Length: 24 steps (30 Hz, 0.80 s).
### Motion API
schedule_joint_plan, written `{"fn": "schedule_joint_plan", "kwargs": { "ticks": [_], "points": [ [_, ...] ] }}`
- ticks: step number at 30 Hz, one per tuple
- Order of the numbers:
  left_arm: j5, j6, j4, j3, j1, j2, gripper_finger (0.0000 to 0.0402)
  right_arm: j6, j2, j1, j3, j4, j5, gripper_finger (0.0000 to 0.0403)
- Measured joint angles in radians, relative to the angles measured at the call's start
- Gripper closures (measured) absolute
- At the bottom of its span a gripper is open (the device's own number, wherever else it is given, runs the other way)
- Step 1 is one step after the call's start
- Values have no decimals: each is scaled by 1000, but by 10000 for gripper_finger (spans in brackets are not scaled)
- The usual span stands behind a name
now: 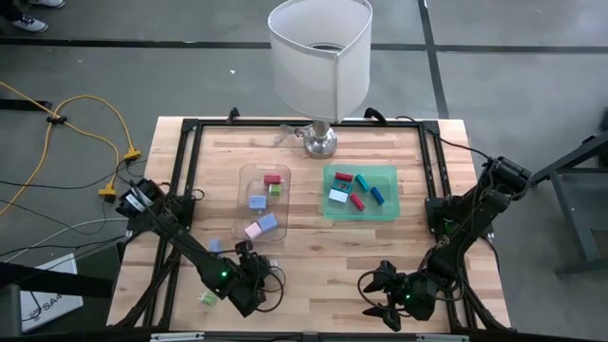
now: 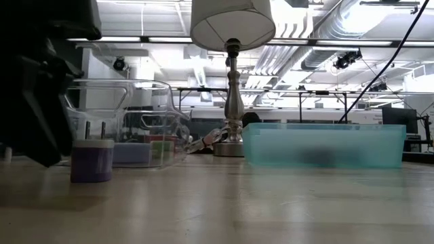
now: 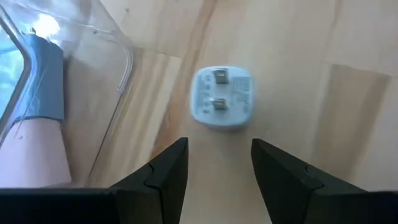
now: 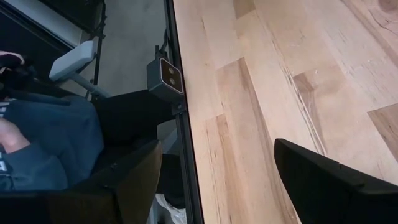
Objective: Pick & Place Office items
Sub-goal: Put the purple charger adapter into the transparent bin
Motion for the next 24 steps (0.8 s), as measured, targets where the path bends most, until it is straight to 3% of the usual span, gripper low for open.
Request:
{"fn": "schedule_joint_plan", "kwargs": {
  "ticks": [24],
  "points": [
    [-1,141,110,0,41,16,235,0,0,0,0,7,0,105]
  ]
}}
